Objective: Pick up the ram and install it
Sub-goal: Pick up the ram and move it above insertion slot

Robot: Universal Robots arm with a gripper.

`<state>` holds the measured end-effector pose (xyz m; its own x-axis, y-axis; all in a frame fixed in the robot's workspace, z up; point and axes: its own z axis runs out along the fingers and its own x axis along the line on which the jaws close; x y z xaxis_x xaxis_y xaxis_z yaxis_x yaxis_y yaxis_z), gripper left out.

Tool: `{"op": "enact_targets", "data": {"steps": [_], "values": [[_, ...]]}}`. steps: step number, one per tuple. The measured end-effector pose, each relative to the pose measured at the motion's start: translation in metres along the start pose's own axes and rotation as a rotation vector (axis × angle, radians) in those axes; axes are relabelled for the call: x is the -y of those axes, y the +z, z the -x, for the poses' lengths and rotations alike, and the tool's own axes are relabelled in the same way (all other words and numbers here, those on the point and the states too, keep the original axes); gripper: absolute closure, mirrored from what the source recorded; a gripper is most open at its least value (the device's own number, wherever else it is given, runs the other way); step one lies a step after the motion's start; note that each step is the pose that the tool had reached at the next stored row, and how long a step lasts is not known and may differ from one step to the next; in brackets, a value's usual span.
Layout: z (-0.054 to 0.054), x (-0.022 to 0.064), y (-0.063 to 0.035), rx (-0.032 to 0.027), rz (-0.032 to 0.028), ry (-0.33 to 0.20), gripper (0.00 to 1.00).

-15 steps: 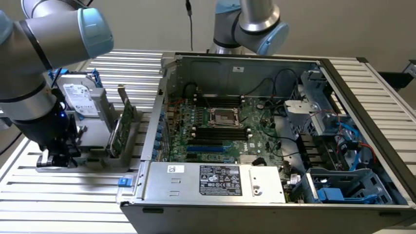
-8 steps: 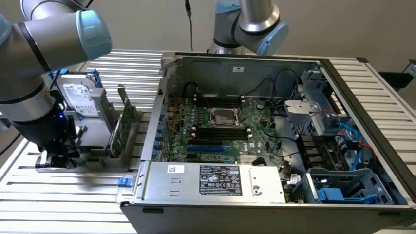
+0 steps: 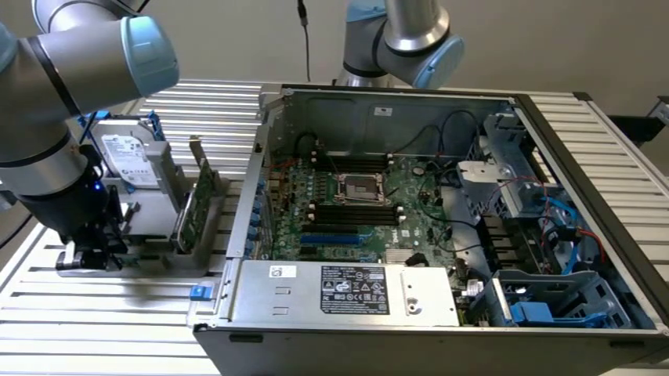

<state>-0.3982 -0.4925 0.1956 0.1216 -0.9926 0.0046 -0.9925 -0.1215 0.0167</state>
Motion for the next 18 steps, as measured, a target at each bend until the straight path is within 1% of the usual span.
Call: {"op": "enact_targets", "data": {"steps": [5,16,18], "values": [[0.0000,-0.0001,-0.0018,-0.0001,0.0002,0.001,0.64],[0.0002,-0.0013,-0.0018,0.0002,0.0000,0.002,0.64],[0.0002,-0.0014,-0.0019,0.0001,0.0000,0.002,0.65]]}}
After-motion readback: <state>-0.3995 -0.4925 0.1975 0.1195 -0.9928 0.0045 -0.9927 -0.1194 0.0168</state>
